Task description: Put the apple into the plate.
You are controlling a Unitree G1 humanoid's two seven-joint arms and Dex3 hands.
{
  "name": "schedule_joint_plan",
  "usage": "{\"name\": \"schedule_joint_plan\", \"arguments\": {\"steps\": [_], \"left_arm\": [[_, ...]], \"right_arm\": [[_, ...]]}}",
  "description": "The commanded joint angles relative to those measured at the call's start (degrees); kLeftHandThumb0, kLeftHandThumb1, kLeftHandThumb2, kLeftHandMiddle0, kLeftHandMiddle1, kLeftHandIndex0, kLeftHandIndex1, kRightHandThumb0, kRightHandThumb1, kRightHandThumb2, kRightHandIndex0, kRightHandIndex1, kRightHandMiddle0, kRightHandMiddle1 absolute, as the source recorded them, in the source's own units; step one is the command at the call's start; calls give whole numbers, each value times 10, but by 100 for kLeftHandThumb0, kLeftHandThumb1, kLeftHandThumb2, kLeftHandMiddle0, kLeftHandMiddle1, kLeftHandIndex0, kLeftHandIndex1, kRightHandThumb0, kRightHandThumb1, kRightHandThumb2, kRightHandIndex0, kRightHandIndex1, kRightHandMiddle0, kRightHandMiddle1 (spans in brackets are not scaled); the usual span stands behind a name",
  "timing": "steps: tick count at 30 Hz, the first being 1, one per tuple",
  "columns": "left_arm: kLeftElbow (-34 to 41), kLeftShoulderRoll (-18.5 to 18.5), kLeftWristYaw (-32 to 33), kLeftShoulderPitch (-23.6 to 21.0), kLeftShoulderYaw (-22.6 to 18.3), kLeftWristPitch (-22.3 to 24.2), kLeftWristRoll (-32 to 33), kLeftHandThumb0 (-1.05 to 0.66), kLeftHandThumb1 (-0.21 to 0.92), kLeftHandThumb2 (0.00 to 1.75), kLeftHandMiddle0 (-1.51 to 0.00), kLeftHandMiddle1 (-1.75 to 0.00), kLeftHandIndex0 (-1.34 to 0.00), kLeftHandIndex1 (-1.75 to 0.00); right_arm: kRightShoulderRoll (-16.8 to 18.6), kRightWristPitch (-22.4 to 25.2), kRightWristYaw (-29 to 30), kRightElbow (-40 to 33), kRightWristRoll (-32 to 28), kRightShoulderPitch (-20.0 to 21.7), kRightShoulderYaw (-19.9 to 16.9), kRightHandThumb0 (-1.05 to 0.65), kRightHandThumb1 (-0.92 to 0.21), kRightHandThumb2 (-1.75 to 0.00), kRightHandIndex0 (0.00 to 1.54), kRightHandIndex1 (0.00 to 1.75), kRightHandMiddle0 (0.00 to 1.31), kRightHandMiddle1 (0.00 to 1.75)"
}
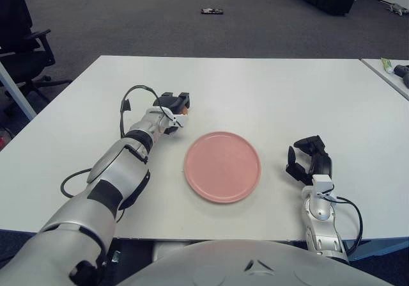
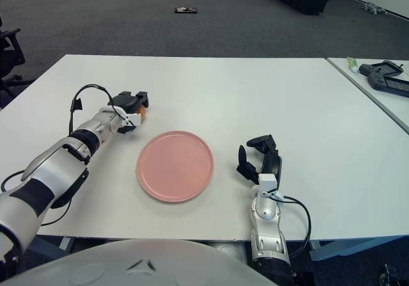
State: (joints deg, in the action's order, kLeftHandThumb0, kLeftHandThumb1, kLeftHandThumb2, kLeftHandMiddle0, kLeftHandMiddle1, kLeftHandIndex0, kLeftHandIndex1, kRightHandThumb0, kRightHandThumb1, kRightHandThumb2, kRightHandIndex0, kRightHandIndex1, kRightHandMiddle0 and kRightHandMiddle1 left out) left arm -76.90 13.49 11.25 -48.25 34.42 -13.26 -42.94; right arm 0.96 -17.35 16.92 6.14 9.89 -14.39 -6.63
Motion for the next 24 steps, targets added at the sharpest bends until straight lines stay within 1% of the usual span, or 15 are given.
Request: {"name": "schedule_joint_plan", "arguments": {"steps": [1, 7, 11, 17, 21, 24], "left_arm": [[-16, 2, -12, 29, -1, 8, 2, 0, 3, 156, -88, -152, -64, -175], [-16, 3, -8, 30, -4, 5, 3, 0, 2, 158, -90, -150, -65, -175], [-16, 3, -7, 30, -3, 5, 3, 0, -1, 160, -93, -147, -67, -175], [-17, 1, -13, 27, -2, 20, 3, 0, -5, 161, -99, -140, -70, -175], [-16, 2, -11, 27, -6, 24, 7, 0, -6, 162, -100, -140, -70, -175], [-15, 4, -13, 27, -10, 26, 11, 0, -6, 164, -99, -143, -70, -175]], "right_arm": [[-3, 5, 0, -9, 0, 7, -2, -41, -54, -104, 72, 132, 43, 175], [-6, 1, 0, -5, 1, 8, -2, -41, -54, -104, 74, 133, 43, 175], [-7, -3, 1, -2, 3, 8, -2, -41, -56, -102, 74, 137, 42, 175], [-8, -5, -1, 1, 2, 8, -2, -40, -59, -97, 73, 140, 40, 175], [-6, 0, -1, 0, 0, 7, -2, -40, -60, -96, 72, 141, 39, 175], [-6, 1, -1, -2, 0, 6, -2, -40, -61, -96, 71, 140, 39, 175]]}}
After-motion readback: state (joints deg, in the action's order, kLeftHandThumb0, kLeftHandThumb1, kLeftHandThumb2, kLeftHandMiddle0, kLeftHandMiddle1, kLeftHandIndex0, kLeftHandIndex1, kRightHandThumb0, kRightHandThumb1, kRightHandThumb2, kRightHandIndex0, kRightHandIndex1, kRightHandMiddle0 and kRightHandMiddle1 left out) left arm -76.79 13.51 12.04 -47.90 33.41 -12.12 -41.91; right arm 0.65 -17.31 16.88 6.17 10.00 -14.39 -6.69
